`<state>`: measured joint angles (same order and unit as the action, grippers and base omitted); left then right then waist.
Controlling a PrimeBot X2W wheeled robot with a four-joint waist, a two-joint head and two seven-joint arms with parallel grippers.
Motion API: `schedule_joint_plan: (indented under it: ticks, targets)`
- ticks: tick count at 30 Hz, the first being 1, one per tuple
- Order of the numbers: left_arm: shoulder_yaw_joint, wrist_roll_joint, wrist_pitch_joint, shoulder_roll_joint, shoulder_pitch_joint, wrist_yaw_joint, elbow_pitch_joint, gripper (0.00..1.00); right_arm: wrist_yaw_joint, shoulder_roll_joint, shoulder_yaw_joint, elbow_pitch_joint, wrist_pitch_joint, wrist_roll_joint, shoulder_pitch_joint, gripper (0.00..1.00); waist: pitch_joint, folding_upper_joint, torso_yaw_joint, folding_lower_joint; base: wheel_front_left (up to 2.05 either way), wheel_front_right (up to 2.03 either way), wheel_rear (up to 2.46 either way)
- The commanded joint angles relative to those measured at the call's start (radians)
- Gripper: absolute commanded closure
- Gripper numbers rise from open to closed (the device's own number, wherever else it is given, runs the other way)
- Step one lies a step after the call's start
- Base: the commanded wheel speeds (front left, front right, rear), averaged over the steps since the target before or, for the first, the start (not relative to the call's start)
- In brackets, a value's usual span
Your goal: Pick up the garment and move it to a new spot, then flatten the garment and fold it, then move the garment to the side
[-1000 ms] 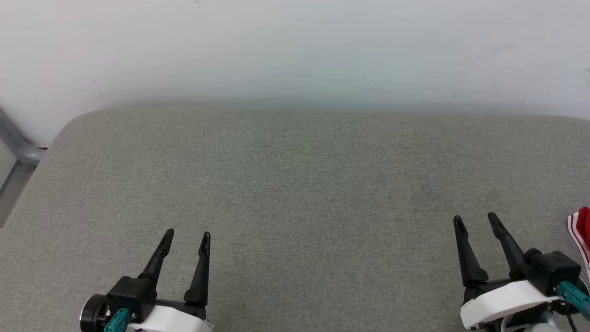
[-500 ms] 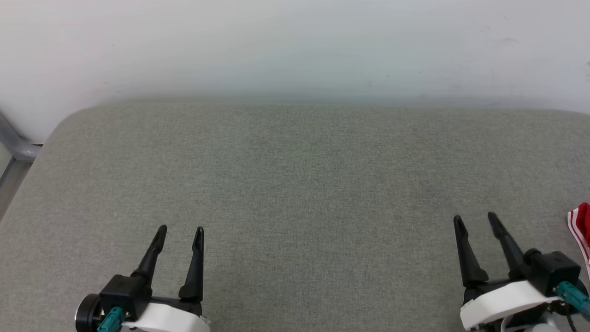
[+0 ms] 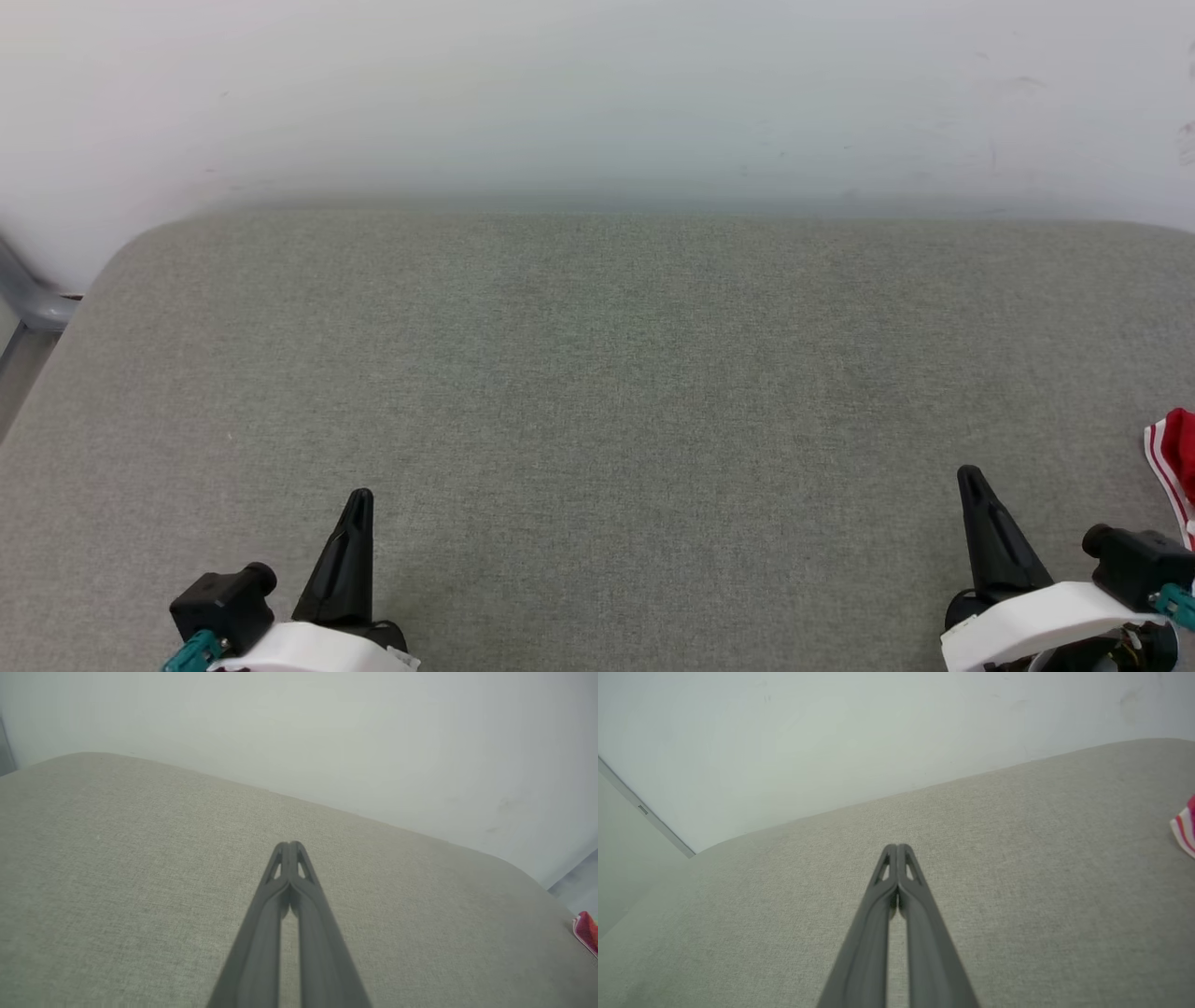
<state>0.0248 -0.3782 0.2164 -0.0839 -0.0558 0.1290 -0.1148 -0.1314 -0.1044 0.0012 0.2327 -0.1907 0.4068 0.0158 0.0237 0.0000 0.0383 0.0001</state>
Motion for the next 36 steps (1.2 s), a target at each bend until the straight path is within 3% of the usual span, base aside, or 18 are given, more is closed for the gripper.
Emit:
schedule_joint_plan:
  ticks: [1, 19, 36]
  targets:
    - [-0.005, -0.058, -0.010, -0.006, 0.030, -0.001, 0.007, 1.00, 0.000, 0.003, -0.009, -0.013, 0.011, 0.055, 0.027, 1.00, 0.000, 0.0000, -0.001, 0.0000, 0.00, 0.00, 0.00]
    - [-0.020, -0.360, -0.074, -0.011, 0.067, 0.001, -0.030, 1.00, 0.000, 0.015, -0.035, -0.008, 0.082, 0.336, 0.045, 1.00, -0.004, 0.0000, -0.007, 0.0000, 0.00, 0.00, 0.00]
    - [-0.035, -0.579, -0.125, -0.010, 0.091, 0.001, -0.051, 1.00, 0.000, 0.025, -0.055, -0.004, 0.136, 0.542, 0.059, 1.00, -0.007, 0.0000, -0.012, 0.0000, 0.00, 0.00, 0.00]
